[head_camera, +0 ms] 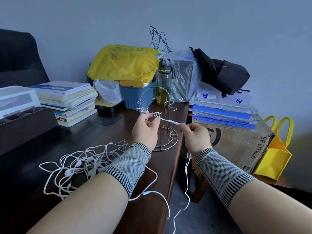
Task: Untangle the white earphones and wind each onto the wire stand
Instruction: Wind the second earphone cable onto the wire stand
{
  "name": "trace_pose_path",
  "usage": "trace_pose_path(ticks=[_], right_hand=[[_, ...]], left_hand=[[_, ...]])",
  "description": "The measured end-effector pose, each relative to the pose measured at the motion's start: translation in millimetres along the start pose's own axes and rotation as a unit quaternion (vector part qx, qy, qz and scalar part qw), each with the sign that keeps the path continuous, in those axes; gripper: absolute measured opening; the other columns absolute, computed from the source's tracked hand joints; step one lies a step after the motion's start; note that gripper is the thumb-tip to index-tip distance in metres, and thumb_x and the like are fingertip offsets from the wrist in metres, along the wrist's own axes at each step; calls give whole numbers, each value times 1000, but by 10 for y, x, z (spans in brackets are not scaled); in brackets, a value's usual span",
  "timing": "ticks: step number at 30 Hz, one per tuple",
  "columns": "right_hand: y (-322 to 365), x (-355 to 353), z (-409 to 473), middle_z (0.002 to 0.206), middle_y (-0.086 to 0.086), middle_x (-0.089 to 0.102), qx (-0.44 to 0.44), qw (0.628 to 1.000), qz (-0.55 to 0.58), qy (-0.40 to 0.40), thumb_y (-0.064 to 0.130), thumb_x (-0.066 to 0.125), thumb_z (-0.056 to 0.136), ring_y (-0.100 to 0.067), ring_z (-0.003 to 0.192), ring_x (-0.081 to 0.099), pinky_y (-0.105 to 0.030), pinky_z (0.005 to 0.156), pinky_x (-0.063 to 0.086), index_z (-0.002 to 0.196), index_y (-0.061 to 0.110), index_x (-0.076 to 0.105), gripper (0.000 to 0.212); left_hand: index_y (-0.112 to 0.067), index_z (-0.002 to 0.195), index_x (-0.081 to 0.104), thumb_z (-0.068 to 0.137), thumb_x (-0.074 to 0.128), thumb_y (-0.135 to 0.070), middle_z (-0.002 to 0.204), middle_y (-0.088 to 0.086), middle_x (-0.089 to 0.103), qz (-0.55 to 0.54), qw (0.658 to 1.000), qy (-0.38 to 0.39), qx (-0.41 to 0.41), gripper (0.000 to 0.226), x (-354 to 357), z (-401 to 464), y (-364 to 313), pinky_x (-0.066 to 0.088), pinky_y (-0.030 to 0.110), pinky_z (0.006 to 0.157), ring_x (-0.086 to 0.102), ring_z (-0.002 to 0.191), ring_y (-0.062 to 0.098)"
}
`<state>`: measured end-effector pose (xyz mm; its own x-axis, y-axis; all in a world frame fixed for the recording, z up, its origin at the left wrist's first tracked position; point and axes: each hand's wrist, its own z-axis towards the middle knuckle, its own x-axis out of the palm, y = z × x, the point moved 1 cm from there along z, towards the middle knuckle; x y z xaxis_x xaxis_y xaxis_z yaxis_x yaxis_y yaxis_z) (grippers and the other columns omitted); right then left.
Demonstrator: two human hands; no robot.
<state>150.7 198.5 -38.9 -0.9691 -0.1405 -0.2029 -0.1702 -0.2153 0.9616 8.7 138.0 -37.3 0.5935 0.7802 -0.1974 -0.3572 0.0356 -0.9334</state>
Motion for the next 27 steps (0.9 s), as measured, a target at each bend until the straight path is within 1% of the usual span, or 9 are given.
trace_pose_path(ticks=[2,4,7,11,17,19,21,24,27], right_hand=[[-4,40,10,54,3,58,-2,1000,11,16,28,63,88,-9,43,46,-26,51,39,69,7,64,27],[26,84,15,57,3,62,-12,1000,-10,26,28,65,87,-3,40,45,-21,47,37,68,7,66,28],[67,112,47,56,1,58,-29,999,-25,21,29,67,87,-7,46,46,-23,50,40,70,4,67,30],[36,113,83,55,1,56,-18,999,-28,11,28,65,87,-10,50,48,-26,55,44,71,4,67,29],[66,43,40,55,1,54,-7,999,-28,15,29,67,87,-3,40,46,-19,46,40,70,6,63,29],[112,-9,-4,52,3,51,-17,999,-31,13,29,68,86,-7,42,46,-22,51,41,63,11,58,31],[200,-55,-75,50,5,51,-46,997,-59,16,30,68,86,-11,47,46,-27,55,42,60,16,56,32],[375,-100,-260,52,5,54,-117,980,-154,43,28,64,89,-10,47,47,-22,50,40,62,16,57,30],[474,-168,-405,58,-4,62,-130,959,-240,73,30,61,89,-12,48,50,-23,49,43,69,7,65,31]], left_hand=[[-19,117,59,92,62,-35,86,3,68,-36,999,-17,-29,31,9,15,14,57,37,80,65,73,17],[-14,117,61,95,58,-32,74,-2,65,-55,997,4,-46,28,22,14,8,52,26,62,57,58,9],[-11,105,65,98,53,-30,65,-4,61,-70,994,54,-71,23,44,18,0,41,17,43,48,49,7],[-13,97,67,98,56,-28,58,-4,57,-136,980,83,-121,19,57,65,17,41,22,48,44,47,8],[-13,84,72,95,61,-20,51,-6,52,-173,976,46,-127,17,37,-40,29,37,23,46,41,44,8],[-14,84,72,94,62,-20,50,-8,56,-174,976,36,-124,16,5,-162,20,39,23,46,44,45,7],[-17,87,73,94,63,-21,53,-8,61,-184,974,25,-128,13,-15,-302,5,41,20,44,46,46,6],[-19,89,74,93,65,-24,59,-6,67,-204,969,-10,-142,11,-37,-469,-13,42,18,45,48,47,6],[-13,96,76,92,67,-23,62,-5,68,-219,963,-38,-152,14,-55,-560,-24,44,19,47,52,51,7]])
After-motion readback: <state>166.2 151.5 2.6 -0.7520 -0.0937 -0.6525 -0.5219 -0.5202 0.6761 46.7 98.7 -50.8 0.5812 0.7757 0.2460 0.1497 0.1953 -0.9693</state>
